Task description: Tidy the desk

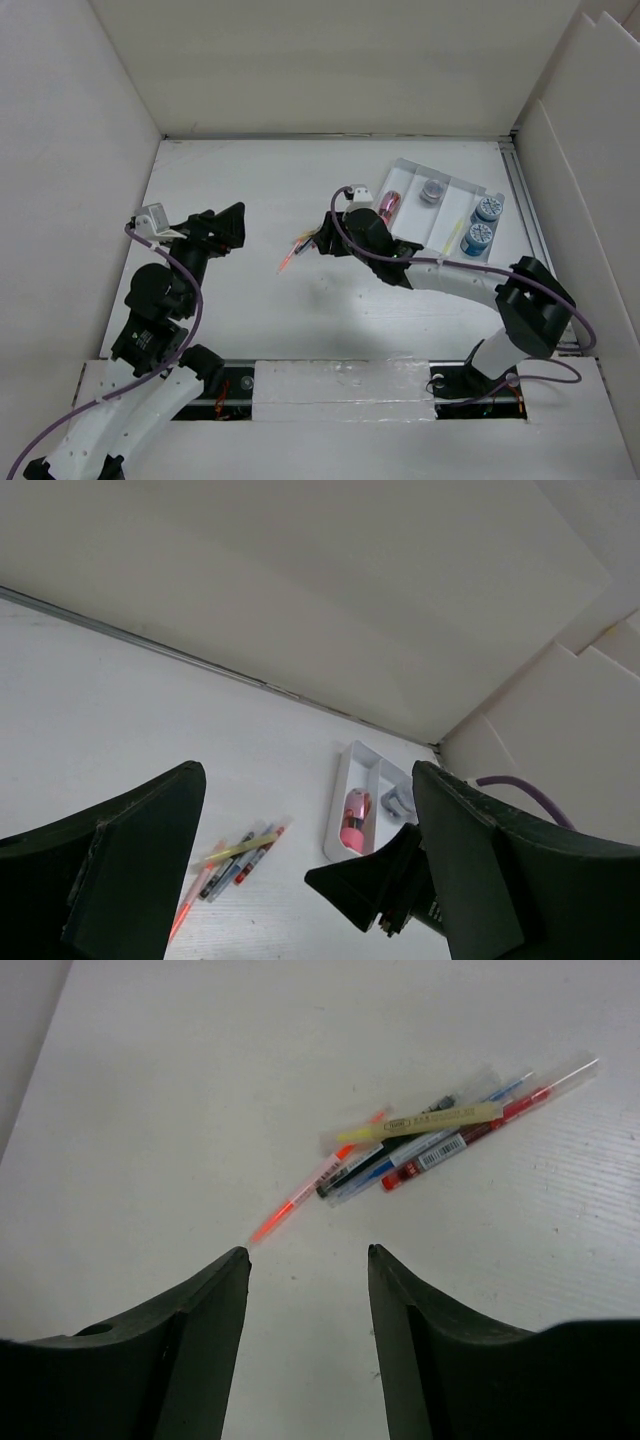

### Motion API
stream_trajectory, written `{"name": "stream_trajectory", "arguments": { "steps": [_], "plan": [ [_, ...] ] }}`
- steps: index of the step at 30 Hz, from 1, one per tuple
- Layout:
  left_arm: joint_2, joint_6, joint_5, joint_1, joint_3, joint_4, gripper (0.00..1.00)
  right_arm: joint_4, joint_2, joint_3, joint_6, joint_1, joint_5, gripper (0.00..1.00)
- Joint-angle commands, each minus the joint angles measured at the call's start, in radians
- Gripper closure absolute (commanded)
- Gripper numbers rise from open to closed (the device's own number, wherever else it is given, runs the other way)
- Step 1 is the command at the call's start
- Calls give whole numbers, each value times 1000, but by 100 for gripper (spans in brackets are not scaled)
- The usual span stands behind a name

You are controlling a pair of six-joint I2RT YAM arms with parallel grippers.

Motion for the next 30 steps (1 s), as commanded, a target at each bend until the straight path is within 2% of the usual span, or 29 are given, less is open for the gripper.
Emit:
{"name": "stream_trajectory", "arguments": {
  "steps": [1,5,8,9,12,15,19,30],
  "plan": [
    [11,31,6,-3,5,24,20,-4,20,46,7,25,36,43],
    [14,52,58,-3,-2,32,25,-36,86,90,13,57,47,42],
    [46,79,115,-3,1,47,37,-94,152,148,11,85,105,41],
    [47,92,132,-3,-1,54,44,-103,167,162,10,94,118,42],
    [47,103,178,-3,-9,69,49,-140,257,231,11,94,154,42],
    [64,109,169,-3,-4,63,49,-230,353,335,4,94,156,42],
    [57,112,180,-3,-7,69,48,-251,432,419,10,103,144,42],
    [44,111,180,-3,-10,66,46,-326,518,500,62,169,147,47]
  ]
}}
